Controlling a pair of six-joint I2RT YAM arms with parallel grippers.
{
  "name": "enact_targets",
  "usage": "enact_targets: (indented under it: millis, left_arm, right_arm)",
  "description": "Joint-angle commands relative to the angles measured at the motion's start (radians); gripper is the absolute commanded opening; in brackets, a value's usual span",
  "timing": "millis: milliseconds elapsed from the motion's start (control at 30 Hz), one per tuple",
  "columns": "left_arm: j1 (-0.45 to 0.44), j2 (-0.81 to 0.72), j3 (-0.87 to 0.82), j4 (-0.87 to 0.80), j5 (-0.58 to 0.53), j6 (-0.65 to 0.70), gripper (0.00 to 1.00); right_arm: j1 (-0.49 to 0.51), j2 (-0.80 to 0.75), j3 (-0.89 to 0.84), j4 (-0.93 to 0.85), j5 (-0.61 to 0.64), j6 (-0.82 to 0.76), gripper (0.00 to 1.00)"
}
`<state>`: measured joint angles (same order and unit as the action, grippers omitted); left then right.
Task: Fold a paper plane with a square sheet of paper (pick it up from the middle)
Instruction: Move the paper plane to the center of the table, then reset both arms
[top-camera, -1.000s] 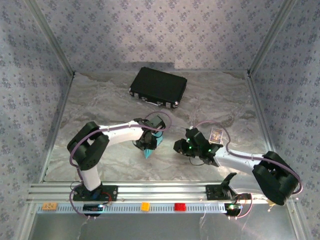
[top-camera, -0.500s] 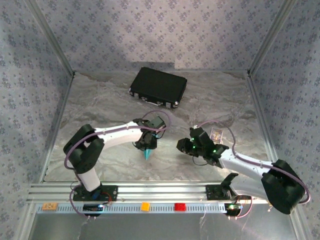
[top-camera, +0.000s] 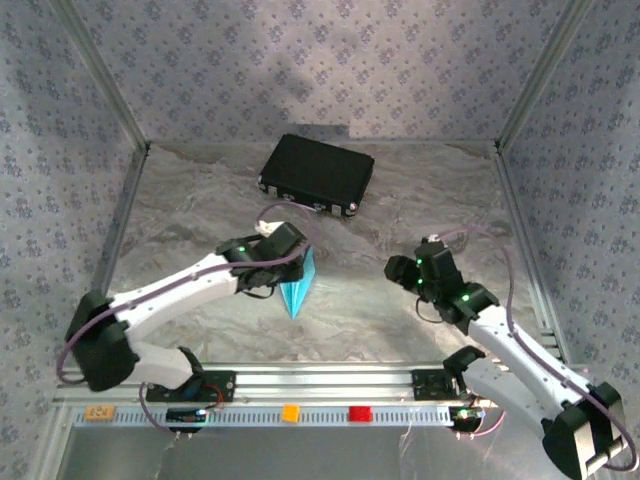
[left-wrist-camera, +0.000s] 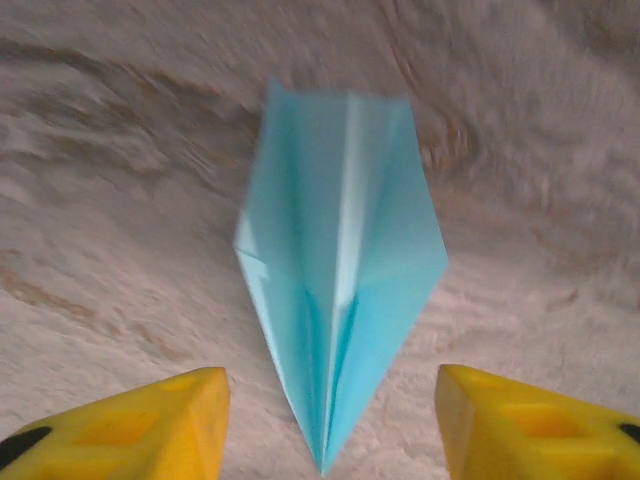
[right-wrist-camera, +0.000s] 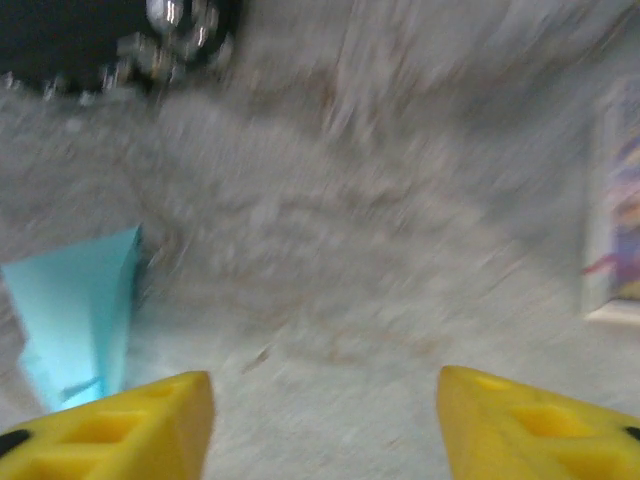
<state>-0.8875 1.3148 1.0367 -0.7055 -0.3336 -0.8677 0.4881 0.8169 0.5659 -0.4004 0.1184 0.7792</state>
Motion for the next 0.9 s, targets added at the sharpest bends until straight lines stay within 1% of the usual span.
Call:
enact_targets:
  millis: [0,33,67,100,167,200,267,300,400,433,500,600,633,667,700,733,767,800,867]
  left_arm:
    - [0.101,-0.118,-0.078,0.07,-0.13,0.133,0.65]
    - [0.142,-0.152,-0.107,0.105,-0.141,0.164,0.71]
    - [0.193,-0.185,-0.139,0.149,-0.144,0.202,0.84]
    - [0.248,-0.218,-0.162,0.188,-0.143,0.246,0.91]
    - [0.334,-0.253,-0.205,0.264,-0.19,0.321,0.98]
    - [0.371,-0.259,-0.23,0.311,-0.227,0.374,1.0]
    - [0.436,-0.246,-0.263,0.397,-0.314,0.463,1.0]
    - [0.475,-0.231,-0.27,0.431,-0.326,0.508,1.0]
    - [0.591,-0.163,-0.294,0.543,-0.32,0.599,1.0]
    - [0.624,-0.138,-0.303,0.581,-0.305,0.625,1.0]
    - [0.68,-0.074,-0.324,0.655,-0.313,0.644,1.0]
    - [0.696,-0.011,-0.339,0.771,-0.321,0.709,1.0]
    - [0.699,0.003,-0.365,0.84,-0.297,0.735,1.0]
    - [0.705,0.022,-0.4,0.926,-0.271,0.748,1.0]
    - [0.709,0.034,-0.431,0.998,-0.261,0.749,1.0]
    - [0.711,0.046,-0.454,1.048,-0.245,0.757,1.0]
    - [0.715,0.057,-0.482,1.122,-0.22,0.774,1.0]
    - [0.718,0.077,-0.501,1.172,-0.198,0.804,1.0]
    - [0.735,0.123,-0.541,1.296,-0.184,0.834,1.0]
  right_arm:
    - [-0.039,-0.017,0.079,-0.121,0.338,-0.189,0.71]
    - [-0.047,-0.011,0.076,-0.088,0.386,-0.243,0.74]
    - [-0.062,0.004,0.067,-0.036,0.428,-0.311,0.77]
    - [-0.077,0.024,0.05,0.032,0.457,-0.396,0.78]
    - [-0.112,0.075,-0.006,0.204,0.483,-0.553,0.8]
    - [-0.137,0.112,-0.036,0.289,0.503,-0.602,0.8]
    - [-0.185,0.179,-0.039,0.364,0.491,-0.657,0.81]
    - [-0.22,0.213,-0.041,0.396,0.473,-0.662,0.81]
    - [-0.329,0.311,-0.098,0.585,0.347,-0.651,0.81]
    - [-0.351,0.335,-0.108,0.63,0.314,-0.645,0.81]
    - [-0.378,0.401,-0.134,0.767,0.254,-0.691,0.81]
    - [-0.386,0.496,-0.166,0.965,0.197,-0.772,0.82]
    - [-0.391,0.521,-0.171,1.02,0.174,-0.82,0.82]
    - [-0.396,0.536,-0.172,1.038,0.148,-0.836,0.82]
    - [-0.4,0.55,-0.186,1.101,0.102,-0.879,0.82]
    - [-0.404,0.562,-0.196,1.15,0.076,-0.895,0.83]
    - [-0.421,0.571,-0.195,1.142,0.05,-0.885,0.83]
    - [-0.438,0.59,-0.209,1.172,0.002,-0.882,0.83]
    - [-0.455,0.64,-0.252,1.29,-0.049,-0.878,0.83]
